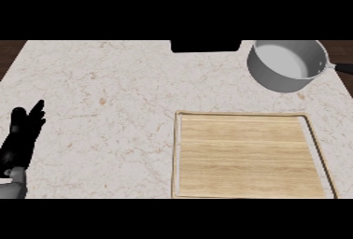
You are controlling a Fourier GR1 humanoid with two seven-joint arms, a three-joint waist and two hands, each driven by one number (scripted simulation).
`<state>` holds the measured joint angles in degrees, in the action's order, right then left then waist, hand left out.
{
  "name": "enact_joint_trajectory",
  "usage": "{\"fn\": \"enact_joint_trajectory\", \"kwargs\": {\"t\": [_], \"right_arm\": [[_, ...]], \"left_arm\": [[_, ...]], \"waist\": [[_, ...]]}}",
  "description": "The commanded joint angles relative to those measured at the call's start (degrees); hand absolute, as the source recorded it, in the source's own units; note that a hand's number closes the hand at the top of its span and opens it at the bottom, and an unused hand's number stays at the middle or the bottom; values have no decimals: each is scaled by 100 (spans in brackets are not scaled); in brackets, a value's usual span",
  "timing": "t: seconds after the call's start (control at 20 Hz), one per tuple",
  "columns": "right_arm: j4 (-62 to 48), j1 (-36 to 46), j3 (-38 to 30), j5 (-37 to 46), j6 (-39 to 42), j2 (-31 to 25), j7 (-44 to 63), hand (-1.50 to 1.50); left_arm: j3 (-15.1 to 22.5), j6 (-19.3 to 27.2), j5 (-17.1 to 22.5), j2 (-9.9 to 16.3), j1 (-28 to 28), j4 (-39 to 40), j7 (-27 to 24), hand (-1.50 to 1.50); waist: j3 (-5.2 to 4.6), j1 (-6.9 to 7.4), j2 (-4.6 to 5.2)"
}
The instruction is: Pick the lemon from the tray and place it in the pot
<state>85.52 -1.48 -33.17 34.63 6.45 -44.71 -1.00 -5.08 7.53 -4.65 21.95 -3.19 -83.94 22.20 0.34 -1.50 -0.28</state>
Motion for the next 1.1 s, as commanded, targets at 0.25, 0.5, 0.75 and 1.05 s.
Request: {"fn": "enact_joint_trajectory", "kwargs": {"t": [0.25,0.5,0.75,1.05], "right_arm": [[-1353,739,-1426,-1432,82,-944,-2226,150],[-1657,1488,-1005,-1566,679,-1569,-1876,150],[-1632,2477,-46,-1517,966,-1718,-854,150],[-2778,3771,978,-1166,1084,-1785,-503,150]], "left_arm": [[-52,-215,70,-1,-54,165,-138,0],[74,-55,-224,-197,-237,207,24,0],[81,0,-329,-265,-252,106,-37,0],[171,-74,-400,-331,-195,105,-82,0]], "waist": [[-31,136,26],[-35,171,33],[-38,242,39],[-37,361,67]]}}
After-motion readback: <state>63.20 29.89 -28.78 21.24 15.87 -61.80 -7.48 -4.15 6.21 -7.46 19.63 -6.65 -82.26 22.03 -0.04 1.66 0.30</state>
